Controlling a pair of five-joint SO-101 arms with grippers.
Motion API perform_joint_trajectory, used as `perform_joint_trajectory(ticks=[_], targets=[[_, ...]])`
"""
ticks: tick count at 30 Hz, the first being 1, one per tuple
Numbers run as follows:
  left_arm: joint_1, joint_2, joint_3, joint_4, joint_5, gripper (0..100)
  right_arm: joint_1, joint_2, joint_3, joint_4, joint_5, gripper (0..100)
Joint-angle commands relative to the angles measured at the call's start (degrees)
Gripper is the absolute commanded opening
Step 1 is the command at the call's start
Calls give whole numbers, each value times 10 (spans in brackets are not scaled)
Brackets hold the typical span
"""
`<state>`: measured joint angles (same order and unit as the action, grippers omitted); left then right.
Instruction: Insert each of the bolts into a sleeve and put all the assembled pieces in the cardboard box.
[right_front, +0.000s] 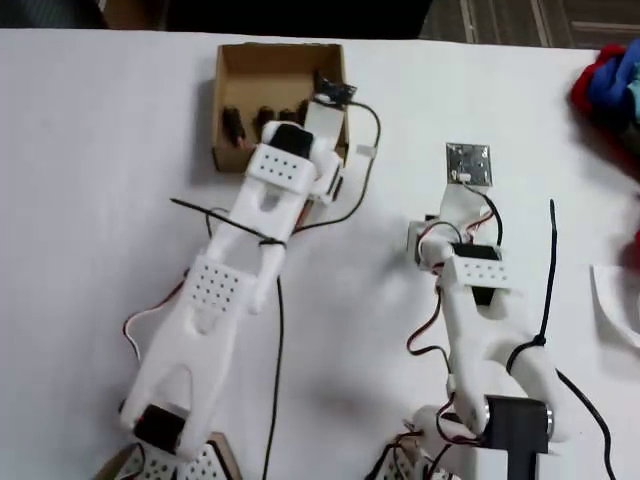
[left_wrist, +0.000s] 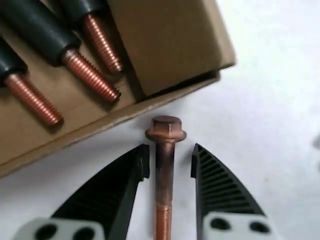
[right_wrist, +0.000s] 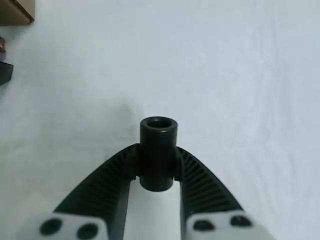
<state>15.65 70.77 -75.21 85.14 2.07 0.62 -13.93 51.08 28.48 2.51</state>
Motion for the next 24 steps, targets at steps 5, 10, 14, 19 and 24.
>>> perform_joint_trajectory(ticks=[5,10,14,19,24], targets=[[-11,3,-22,-11,-12,137,2,-1,-29,4,-6,20],[-17,3,-22,-7,-12,34,2,0,-29,4,-6,20],[-14,1,-38,28,-11,26,2,0,-29,3,-6,20],[-2,-16,-132,173,-12,26,2,1,-29,1,-6,20],[-12,-70,-151,175,-11,26,5,-2,-29,3,-6,20]])
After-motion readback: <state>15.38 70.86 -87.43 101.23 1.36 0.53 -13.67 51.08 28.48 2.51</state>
